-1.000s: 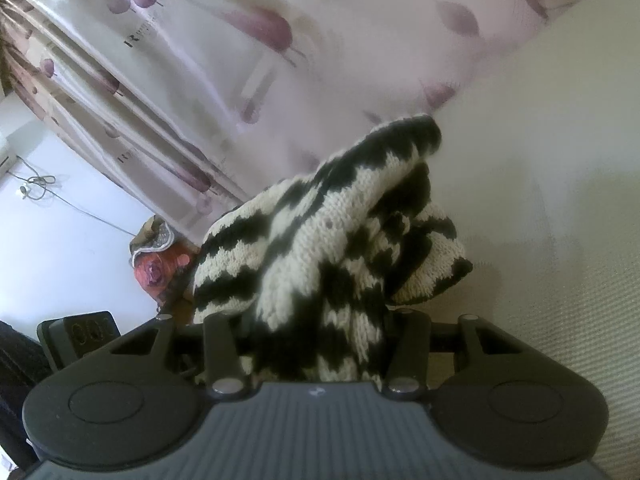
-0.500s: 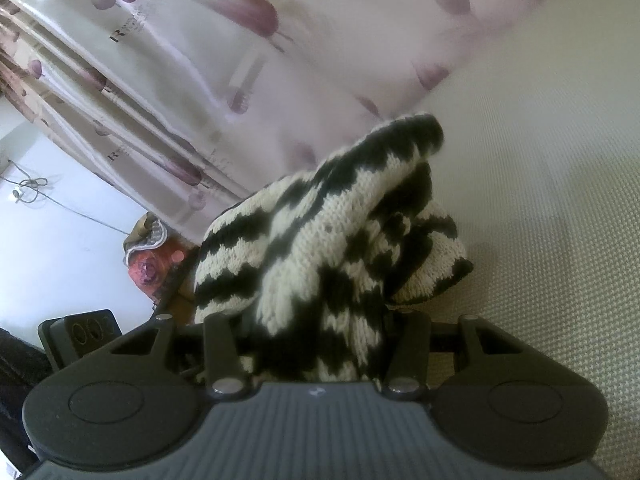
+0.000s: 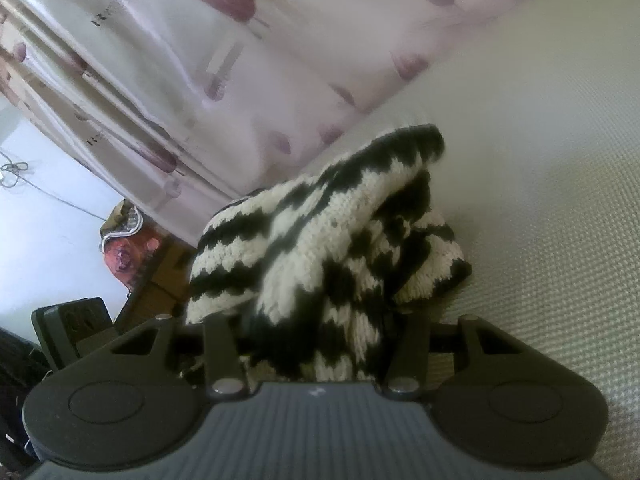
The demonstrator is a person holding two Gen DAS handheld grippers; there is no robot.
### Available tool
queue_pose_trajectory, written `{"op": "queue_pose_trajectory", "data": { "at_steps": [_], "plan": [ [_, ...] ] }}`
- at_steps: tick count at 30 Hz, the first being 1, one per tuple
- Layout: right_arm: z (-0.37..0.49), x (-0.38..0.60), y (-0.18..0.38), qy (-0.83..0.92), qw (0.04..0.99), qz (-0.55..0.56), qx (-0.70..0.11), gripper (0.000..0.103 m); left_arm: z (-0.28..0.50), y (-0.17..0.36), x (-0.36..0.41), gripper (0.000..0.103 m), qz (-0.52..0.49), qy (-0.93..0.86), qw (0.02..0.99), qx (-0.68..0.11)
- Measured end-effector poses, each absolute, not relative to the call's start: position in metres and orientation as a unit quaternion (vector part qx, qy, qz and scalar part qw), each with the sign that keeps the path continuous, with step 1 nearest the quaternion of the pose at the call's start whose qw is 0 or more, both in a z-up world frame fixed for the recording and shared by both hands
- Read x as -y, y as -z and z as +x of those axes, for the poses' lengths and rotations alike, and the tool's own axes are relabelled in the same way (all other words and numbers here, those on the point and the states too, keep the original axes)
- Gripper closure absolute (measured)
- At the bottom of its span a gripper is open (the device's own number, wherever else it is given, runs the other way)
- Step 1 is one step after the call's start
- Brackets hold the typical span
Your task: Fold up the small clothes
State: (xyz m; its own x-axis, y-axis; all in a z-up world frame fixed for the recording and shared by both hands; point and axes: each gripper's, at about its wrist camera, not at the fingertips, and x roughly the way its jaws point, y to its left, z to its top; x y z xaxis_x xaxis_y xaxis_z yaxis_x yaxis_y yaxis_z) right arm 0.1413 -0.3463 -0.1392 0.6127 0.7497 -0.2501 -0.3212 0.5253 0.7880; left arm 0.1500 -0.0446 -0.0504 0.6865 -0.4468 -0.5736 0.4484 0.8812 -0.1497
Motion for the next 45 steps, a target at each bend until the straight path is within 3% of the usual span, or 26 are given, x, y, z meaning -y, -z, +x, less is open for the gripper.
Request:
{"op": "queue_pose_trajectory", "data": {
  "at_steps": [7,13,25,28,31,36,45],
  "plan": [
    [0.138,0.347,0.143,-0.316,0.839,0.327,-0.299,0.050,0.146,0.062,0.041,0.010,0.007,0.226,0.928,-0.297],
    [0.131,0.344,0.141,-0.305,0.862,0.283,-0.290,0.044,0.140,0.068,0.043,0.005,0.011,0.214,0.935,-0.281],
    [0.113,0.331,0.132,-0.259,0.903,0.224,-0.258,0.029,0.121,0.062,0.054,0.000,0.041,0.163,0.957,-0.237],
    [0.091,0.327,0.121,-0.232,0.924,0.200,-0.228,0.028,0.108,0.056,0.058,0.000,0.060,0.139,0.965,-0.214],
    [0.062,0.322,0.110,-0.208,0.944,0.180,-0.182,0.018,0.095,0.049,0.061,0.000,0.063,0.130,0.969,-0.201],
    [0.017,0.311,0.098,-0.160,0.968,0.145,-0.126,0.010,0.075,0.038,0.067,0.000,0.056,0.097,0.976,-0.186],
    [-0.033,0.306,0.082,-0.130,0.985,0.100,-0.060,0.004,0.023,0.009,0.079,0.000,0.063,0.046,0.990,-0.114]
  ]
}}
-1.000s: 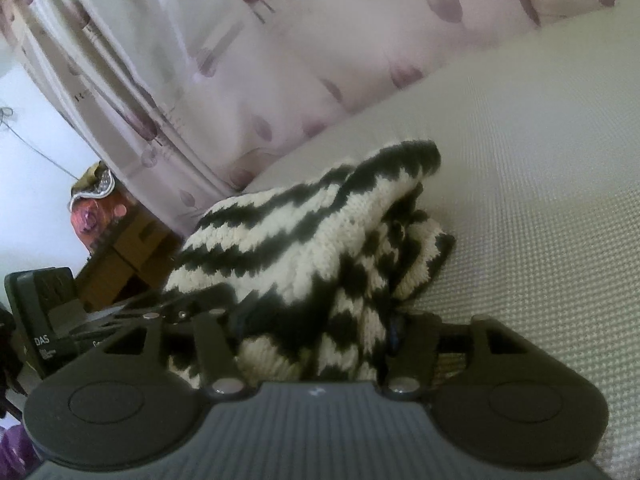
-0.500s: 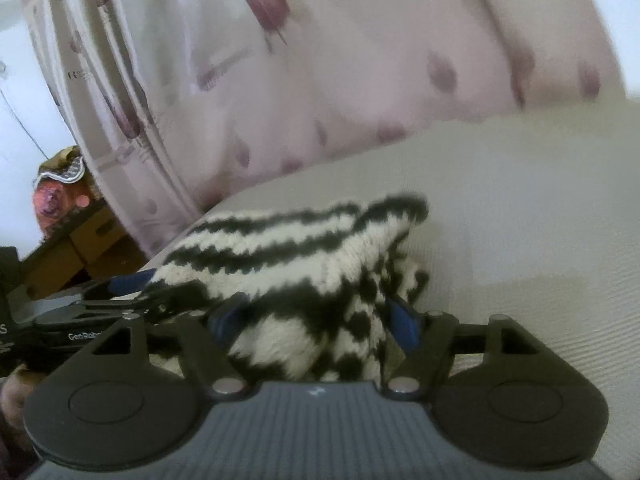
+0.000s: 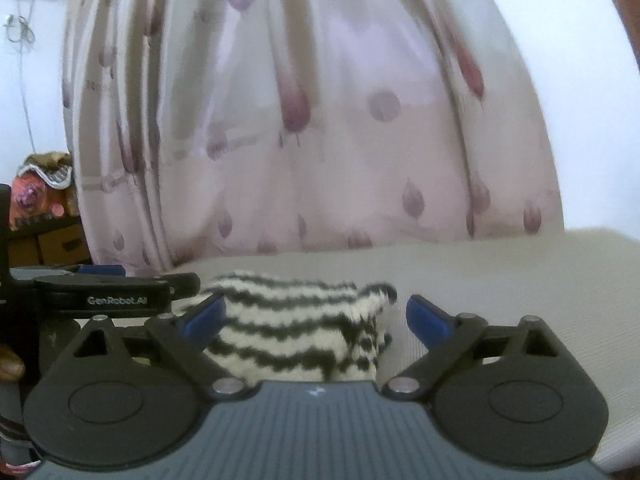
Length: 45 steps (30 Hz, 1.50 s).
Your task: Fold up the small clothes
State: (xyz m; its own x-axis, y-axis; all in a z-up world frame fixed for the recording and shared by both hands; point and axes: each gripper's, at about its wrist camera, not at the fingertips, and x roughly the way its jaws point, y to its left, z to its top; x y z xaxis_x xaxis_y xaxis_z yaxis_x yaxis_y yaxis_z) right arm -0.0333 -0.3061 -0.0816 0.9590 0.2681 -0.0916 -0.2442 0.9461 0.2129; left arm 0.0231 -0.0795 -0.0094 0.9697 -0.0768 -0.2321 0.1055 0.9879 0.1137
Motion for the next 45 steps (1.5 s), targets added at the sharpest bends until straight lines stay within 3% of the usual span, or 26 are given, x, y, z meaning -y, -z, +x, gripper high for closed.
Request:
{"op": "queue_pose_trajectory", "data": {
  "at_steps": [3,17,45],
  "plan": [
    [-0.044,0.307,0.073,-0.131,0.985,0.105,-0.045,0.004,0.007,-0.001,0.081,0.000,0.062,0.022,0.995,-0.075],
    [-0.069,0.308,0.057,-0.129,0.987,0.098,-0.020,0.003,-0.014,-0.031,0.080,0.000,0.044,0.051,0.996,-0.053],
    [-0.067,0.305,0.065,-0.124,0.988,0.087,-0.044,0.002,-0.008,-0.009,0.082,0.000,0.040,0.059,0.994,-0.087]
  ]
}}
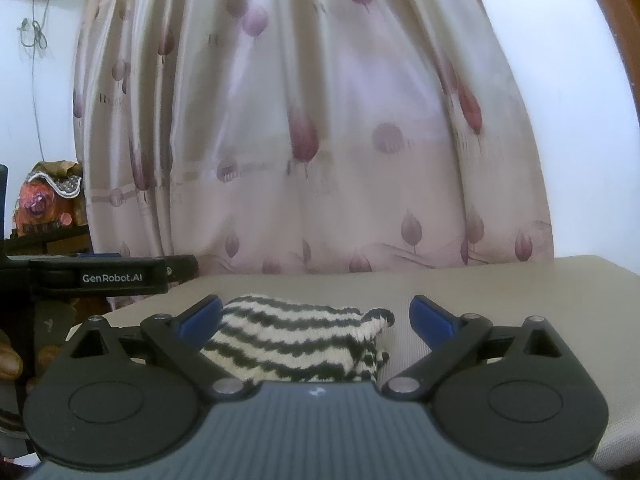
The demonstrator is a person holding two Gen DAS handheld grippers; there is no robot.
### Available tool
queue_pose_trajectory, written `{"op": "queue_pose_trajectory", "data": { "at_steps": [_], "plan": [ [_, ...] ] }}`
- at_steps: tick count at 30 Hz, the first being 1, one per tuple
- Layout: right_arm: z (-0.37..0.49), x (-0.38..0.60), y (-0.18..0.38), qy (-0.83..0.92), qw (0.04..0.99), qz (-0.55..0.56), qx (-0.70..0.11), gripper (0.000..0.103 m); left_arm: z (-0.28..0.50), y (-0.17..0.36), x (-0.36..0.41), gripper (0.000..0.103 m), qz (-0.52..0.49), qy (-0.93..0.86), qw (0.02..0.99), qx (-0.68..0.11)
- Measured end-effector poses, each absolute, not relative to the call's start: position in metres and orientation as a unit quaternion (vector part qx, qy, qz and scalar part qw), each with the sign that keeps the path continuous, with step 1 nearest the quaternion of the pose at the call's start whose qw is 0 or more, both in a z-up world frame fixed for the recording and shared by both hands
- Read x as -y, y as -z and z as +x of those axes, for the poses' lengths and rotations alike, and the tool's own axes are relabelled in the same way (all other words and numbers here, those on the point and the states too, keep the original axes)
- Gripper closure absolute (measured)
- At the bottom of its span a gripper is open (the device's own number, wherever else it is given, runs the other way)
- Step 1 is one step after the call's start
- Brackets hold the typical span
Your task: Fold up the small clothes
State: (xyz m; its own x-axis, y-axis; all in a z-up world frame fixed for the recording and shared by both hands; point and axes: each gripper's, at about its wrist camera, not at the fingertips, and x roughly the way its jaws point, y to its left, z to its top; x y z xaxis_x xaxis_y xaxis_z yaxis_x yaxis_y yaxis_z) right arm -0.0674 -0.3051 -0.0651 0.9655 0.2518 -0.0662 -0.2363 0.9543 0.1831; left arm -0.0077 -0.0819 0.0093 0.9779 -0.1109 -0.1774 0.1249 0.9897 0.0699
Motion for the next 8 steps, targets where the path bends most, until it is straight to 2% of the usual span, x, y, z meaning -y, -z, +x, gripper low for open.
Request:
{"op": "queue_pose_trajectory", "data": {
  "at_steps": [8],
  "plan": [
    [-0.0675,0.3044,0.0662,-0.121,0.988,0.085,-0.046,0.002,0.0012,-0.0049,0.0768,0.000,0.030,0.041,0.993,-0.110]
  ]
}}
